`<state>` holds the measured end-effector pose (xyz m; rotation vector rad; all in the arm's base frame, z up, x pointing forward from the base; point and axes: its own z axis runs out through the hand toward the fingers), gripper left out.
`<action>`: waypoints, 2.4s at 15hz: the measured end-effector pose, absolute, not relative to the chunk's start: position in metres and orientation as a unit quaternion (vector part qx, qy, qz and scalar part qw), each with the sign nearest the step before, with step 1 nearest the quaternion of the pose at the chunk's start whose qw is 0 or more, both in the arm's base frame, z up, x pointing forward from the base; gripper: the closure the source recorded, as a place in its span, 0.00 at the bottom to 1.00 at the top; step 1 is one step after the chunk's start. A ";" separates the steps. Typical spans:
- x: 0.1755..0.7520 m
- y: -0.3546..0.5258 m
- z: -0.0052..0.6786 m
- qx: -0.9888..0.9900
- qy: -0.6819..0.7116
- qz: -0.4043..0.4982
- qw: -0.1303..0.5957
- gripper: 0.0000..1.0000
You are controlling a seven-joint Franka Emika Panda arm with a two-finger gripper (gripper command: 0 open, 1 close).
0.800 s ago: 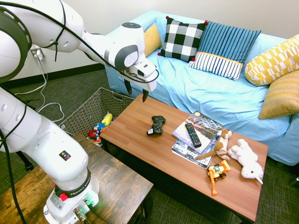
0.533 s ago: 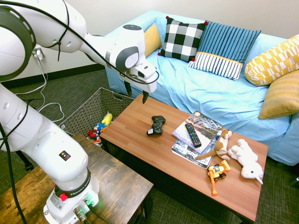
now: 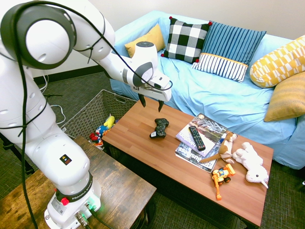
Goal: Put the gamepad in the basket
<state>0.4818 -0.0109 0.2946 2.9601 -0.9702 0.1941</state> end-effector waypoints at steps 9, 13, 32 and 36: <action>0.530 -0.016 0.199 0.968 -0.246 0.040 0.002 0.00; 0.536 -0.019 0.168 0.971 -0.239 0.021 0.009 0.00; 0.558 -0.036 0.087 0.964 -0.265 -0.016 0.006 1.00; 0.558 -0.038 0.087 0.963 -0.268 -0.017 0.002 1.00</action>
